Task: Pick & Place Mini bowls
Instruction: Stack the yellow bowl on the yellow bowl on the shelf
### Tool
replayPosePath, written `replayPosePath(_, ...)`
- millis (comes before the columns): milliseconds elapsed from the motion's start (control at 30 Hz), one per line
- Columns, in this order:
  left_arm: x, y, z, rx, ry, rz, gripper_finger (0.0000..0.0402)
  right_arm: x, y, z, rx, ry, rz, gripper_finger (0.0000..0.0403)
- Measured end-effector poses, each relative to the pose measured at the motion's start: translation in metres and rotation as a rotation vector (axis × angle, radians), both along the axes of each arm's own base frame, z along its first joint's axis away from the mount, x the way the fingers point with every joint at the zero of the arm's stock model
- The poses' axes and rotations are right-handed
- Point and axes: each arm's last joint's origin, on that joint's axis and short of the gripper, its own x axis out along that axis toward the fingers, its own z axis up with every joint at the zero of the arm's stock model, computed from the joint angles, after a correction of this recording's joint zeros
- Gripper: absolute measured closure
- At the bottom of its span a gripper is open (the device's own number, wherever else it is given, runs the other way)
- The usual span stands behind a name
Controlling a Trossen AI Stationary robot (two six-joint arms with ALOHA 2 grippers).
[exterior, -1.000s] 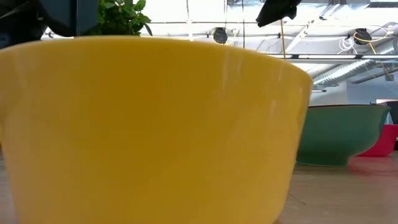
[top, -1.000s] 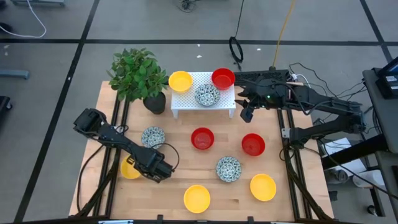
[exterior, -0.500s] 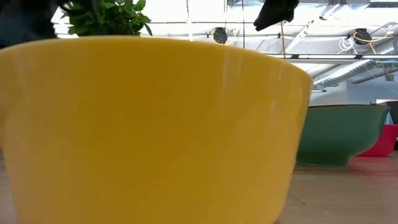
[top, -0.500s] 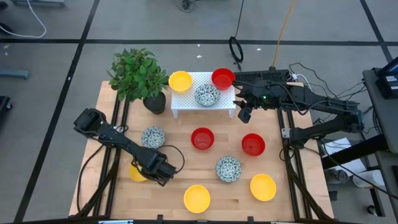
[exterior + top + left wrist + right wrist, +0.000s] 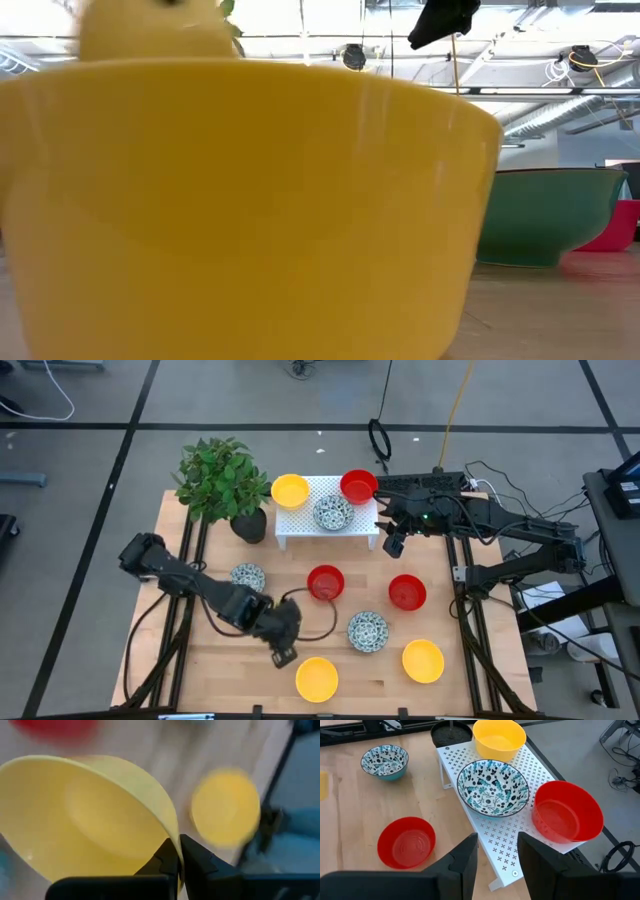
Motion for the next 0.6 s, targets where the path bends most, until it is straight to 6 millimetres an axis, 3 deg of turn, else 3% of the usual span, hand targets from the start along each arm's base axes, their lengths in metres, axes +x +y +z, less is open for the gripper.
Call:
replayPosePath(133,0.014,0.023,0.023,0.173,-0.129,-0.016,0.0379,0.0,0.0,0.0,0.0,0.0,0.0,0.0277)
replayPosePath(367,0.035,0.09,0.037,0.27,-0.167,0.066,0.0392,0.0,0.0,0.0,0.005,-0.003,-0.004,0.0277)
replayPosePath(600,0.042,0.149,0.055,0.41,-0.193,0.003,0.0396,0.0,-0.001,0.0,-0.028,0.008,-0.017,0.0277)
